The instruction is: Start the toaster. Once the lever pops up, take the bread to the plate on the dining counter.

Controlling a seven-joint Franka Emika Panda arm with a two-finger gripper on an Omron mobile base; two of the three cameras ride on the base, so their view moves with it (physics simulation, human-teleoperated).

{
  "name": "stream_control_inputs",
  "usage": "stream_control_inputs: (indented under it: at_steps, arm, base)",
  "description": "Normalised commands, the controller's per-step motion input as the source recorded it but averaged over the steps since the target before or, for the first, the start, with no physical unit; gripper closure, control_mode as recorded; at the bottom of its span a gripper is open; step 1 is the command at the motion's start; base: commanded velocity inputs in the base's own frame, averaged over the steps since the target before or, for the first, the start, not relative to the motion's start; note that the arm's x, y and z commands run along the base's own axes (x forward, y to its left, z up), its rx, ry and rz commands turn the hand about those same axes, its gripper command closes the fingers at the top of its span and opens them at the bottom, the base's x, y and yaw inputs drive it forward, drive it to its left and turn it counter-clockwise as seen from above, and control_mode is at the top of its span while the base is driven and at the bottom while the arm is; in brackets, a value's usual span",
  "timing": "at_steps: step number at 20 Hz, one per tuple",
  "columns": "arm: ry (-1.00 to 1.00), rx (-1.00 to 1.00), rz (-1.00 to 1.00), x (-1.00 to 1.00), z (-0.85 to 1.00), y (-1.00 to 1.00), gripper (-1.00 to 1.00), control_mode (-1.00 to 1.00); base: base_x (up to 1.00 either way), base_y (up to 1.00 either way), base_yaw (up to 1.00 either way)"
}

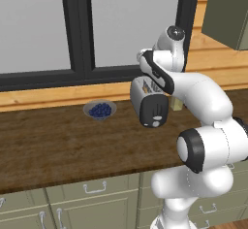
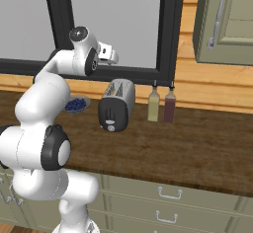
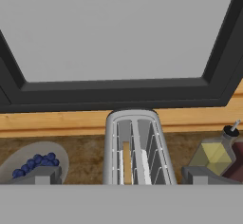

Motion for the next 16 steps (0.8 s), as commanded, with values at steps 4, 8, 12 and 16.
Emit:
stream_control_inputs:
  at_steps: [4, 8, 12, 16]
  arm:
    - [0.0, 0.0, 0.0, 0.0, 0.0, 0.0, -1.0, -1.0]
    - [0.0, 0.0, 0.0, 0.0, 0.0, 0.0, -1.0, -1.0]
    - [0.0, 0.0, 0.0, 0.0, 0.0, 0.0, -1.0, -1.0]
    - [0.0, 0.0, 0.0, 0.0, 0.0, 0.0, -1.0, -1.0]
  base:
    - [0.0, 0.0, 0.0]
    - [0.0, 0.0, 0.0]
    - [0.0, 0.0, 0.0]
    - [0.0, 0.0, 0.0]
